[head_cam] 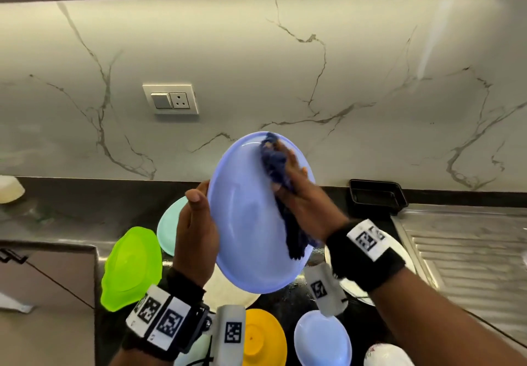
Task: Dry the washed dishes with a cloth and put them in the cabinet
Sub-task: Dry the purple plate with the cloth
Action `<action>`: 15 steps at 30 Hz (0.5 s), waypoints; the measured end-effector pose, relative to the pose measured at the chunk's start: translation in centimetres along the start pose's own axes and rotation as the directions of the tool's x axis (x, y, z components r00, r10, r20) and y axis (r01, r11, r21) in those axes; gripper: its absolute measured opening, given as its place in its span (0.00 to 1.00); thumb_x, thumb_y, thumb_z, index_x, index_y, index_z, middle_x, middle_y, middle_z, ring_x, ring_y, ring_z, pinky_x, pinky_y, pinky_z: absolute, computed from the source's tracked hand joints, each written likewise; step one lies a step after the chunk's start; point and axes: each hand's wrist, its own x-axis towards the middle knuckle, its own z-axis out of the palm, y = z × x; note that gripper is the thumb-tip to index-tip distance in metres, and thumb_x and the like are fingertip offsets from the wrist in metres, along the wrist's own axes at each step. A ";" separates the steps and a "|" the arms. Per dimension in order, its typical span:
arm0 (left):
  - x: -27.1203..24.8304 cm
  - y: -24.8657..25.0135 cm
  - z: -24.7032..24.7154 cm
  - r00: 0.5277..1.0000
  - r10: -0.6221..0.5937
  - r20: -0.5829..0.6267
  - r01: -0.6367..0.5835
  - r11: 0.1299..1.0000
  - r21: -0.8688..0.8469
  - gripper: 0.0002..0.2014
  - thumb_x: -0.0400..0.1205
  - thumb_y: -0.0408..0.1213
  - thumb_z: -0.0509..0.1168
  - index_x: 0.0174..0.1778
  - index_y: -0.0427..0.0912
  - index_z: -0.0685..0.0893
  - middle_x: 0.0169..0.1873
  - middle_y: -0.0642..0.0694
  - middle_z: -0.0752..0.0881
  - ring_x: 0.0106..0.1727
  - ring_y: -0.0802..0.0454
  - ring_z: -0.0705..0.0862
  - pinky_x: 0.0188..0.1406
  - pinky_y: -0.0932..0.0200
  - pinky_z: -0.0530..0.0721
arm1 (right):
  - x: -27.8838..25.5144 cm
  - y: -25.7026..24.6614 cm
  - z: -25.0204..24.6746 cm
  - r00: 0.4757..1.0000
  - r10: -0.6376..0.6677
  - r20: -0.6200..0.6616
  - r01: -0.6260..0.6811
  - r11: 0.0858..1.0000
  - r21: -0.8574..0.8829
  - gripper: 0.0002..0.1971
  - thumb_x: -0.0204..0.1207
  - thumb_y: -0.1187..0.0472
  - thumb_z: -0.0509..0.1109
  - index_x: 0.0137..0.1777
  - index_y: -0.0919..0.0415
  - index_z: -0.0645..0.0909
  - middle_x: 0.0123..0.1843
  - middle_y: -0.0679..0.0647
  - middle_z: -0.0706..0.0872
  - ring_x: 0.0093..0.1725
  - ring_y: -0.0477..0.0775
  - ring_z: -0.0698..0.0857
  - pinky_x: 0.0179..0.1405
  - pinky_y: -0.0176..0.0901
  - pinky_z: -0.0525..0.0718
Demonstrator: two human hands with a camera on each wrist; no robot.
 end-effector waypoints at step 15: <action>0.2 1.2 0.8 0.992 -0.122 -0.034 0.107 0.951 -0.290 0.56 0.68 0.81 0.61 0.74 0.31 0.76 0.69 0.28 0.82 0.75 0.27 0.78 0.77 0.26 0.72 | -1.6 -4.4 2.3 0.925 -0.249 0.286 0.367 0.776 -0.512 0.32 0.83 0.59 0.50 0.87 0.38 0.53 0.89 0.37 0.46 0.88 0.51 0.41 0.85 0.69 0.52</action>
